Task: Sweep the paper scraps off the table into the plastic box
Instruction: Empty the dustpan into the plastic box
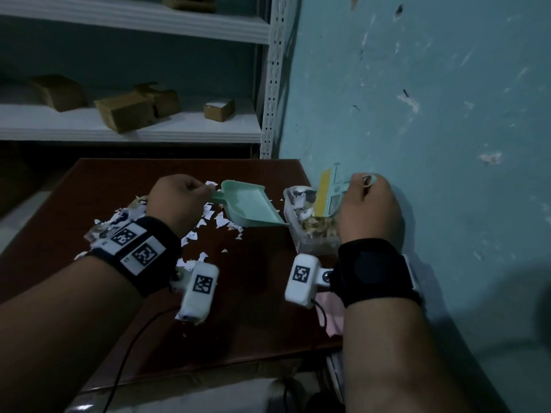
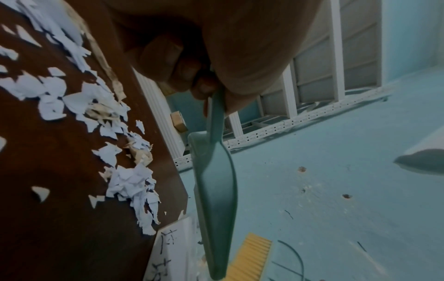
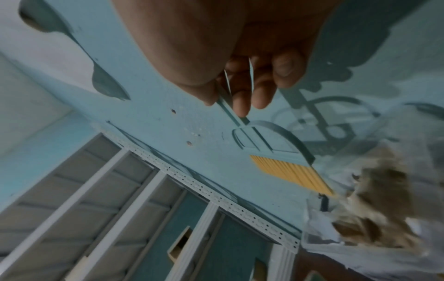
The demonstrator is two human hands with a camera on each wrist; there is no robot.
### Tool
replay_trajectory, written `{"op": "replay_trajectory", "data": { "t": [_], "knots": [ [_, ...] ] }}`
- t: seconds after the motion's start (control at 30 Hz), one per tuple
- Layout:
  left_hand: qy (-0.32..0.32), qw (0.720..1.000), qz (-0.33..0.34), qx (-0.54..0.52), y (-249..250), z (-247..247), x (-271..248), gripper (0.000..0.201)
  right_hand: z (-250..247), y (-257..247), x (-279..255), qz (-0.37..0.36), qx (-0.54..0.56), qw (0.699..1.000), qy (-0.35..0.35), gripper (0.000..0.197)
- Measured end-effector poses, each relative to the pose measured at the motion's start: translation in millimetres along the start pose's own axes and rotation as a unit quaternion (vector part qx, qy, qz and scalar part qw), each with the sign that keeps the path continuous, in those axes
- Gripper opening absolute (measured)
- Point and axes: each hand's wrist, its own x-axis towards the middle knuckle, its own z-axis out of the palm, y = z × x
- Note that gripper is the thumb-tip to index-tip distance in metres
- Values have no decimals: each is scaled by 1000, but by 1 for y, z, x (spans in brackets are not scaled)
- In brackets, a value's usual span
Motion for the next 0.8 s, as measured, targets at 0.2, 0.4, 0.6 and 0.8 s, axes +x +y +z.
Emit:
{"op": "replay_trajectory", "data": {
  "t": [0.2,0.4,0.6,0.8],
  "knots": [
    [-8,999,-22,-48,-19,-8,-3,28,2,-18,7,-37,31,999,-17,35],
    [-13,998,-22,-62,-32,-15,1,28,34,-53,75,-158,-94,980,-71,33],
    [-9,999,-2,-42,-46,-20,3,29,69,-66,97,-193,-224,935,-195,32],
    [-9,999,-19,-42,-58,-28,3,30,73,-56,87,-224,-110,936,-248,25]
  ]
}}
